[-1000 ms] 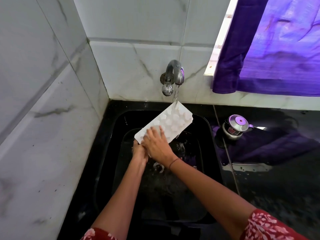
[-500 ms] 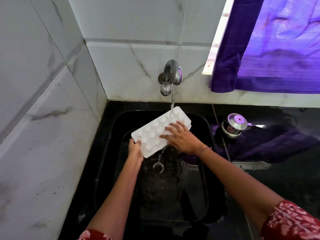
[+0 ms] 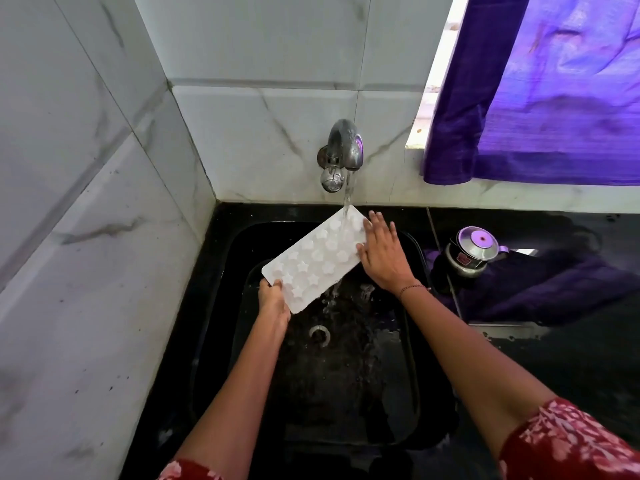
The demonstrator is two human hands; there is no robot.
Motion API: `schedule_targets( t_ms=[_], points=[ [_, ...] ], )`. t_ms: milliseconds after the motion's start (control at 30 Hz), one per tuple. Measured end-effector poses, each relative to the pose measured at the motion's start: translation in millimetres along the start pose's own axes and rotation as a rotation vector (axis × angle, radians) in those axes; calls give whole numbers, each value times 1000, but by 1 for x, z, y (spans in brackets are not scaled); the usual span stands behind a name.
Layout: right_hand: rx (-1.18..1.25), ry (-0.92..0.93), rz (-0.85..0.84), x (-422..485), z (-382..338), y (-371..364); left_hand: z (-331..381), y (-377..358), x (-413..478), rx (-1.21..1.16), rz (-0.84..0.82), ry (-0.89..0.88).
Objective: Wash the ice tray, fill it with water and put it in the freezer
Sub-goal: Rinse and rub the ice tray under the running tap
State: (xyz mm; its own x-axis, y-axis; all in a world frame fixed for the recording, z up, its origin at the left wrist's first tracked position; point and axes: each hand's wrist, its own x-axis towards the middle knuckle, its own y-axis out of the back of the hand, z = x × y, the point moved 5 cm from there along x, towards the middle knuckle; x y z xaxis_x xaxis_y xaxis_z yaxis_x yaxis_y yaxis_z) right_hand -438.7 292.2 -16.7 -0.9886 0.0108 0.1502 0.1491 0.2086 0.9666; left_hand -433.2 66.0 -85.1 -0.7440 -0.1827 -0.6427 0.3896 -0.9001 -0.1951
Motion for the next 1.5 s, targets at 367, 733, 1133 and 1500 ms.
schedule_targets(
  t_ms=[367, 733, 1133, 1500],
  points=[
    [-151, 553, -151, -17, -123, -50, -1, -12, -17, -14, -36, -82],
    [-74, -41, -228, 13, -21, -24, 5, 19, -16, 161, 61, -63],
    [1042, -766, -388, -7, -25, -58, -2, 42, -8, -87, 137, 154],
    [1452, -1038, -250, -22, -23, -53, 22, 50, -8, -191, 56, 119]
  ],
)
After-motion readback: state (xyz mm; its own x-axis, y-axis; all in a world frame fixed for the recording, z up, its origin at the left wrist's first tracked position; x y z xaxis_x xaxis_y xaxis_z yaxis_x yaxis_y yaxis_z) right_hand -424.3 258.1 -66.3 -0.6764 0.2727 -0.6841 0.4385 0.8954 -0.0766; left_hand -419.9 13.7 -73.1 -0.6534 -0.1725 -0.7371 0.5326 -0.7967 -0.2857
